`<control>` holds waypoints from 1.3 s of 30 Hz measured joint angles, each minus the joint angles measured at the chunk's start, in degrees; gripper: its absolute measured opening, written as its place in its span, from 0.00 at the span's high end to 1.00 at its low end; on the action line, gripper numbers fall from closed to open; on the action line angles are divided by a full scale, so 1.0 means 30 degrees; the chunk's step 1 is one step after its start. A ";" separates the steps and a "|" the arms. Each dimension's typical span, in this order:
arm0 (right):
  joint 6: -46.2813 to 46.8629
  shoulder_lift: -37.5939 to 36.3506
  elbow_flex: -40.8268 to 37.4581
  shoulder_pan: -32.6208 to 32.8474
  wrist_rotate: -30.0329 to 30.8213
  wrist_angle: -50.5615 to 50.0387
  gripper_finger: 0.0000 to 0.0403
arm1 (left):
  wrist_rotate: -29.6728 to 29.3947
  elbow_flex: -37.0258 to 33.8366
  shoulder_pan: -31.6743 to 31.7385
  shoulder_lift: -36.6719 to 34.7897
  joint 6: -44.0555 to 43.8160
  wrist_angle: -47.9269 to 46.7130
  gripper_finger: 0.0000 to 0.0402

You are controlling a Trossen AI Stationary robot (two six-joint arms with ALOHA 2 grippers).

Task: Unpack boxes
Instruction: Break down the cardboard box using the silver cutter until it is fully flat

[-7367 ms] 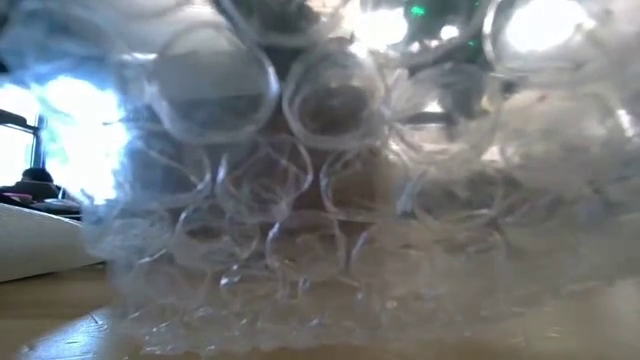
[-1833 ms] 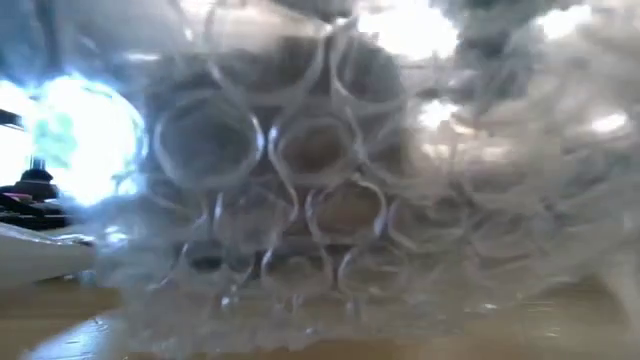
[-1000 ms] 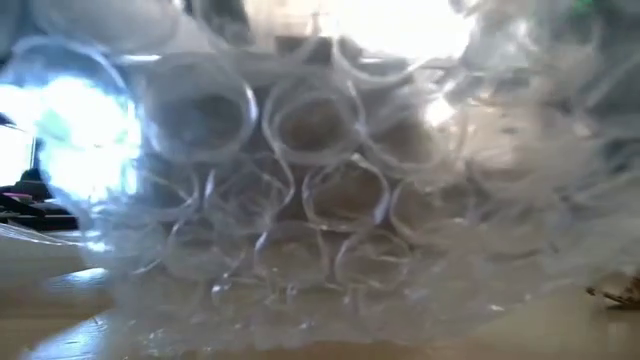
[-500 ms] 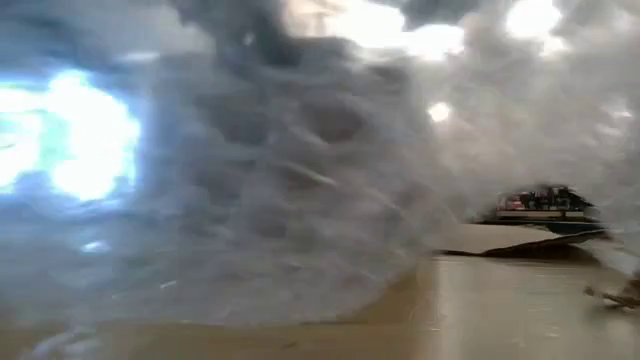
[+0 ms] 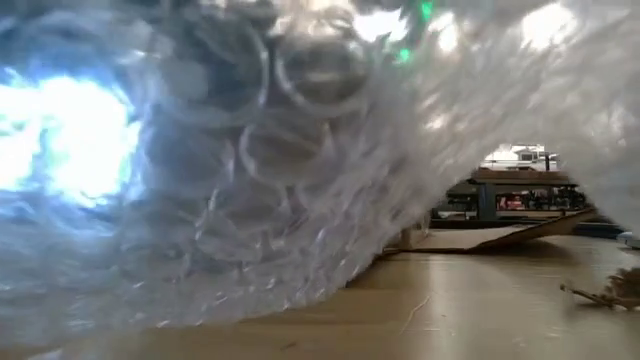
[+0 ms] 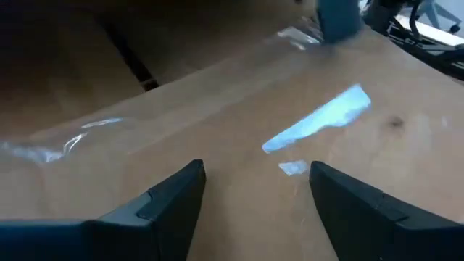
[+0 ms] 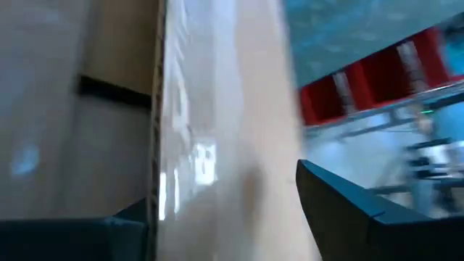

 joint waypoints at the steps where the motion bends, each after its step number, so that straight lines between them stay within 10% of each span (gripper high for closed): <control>1: -0.0320 0.0008 0.0400 -0.0065 0.0322 -0.0161 0.52 | -0.0050 0.0002 -0.0125 0.0000 -0.0077 -0.0005 0.41; 12: 0.0065 -0.0438 0.6949 -0.4885 -0.3124 -0.6167 0.57 | -0.1698 -0.0049 -0.1452 0.0044 0.0028 -0.0143 0.41; 25: 0.1727 -0.0486 0.5939 -1.3919 -1.2438 -0.4940 0.57 | -0.2589 -0.0086 -0.2119 0.0077 -0.0395 -0.0149 0.41; 31: 0.1316 -0.2838 0.5913 -1.3743 -1.4424 -0.4509 0.57 | -0.3535 -0.0185 -0.2051 -0.0124 0.0090 0.1777 0.41; 39: 0.1388 -0.5303 0.5938 -0.9806 -2.5838 -0.4985 0.57 | -0.3662 -0.0184 -0.2020 -0.2313 0.3676 0.7071 0.41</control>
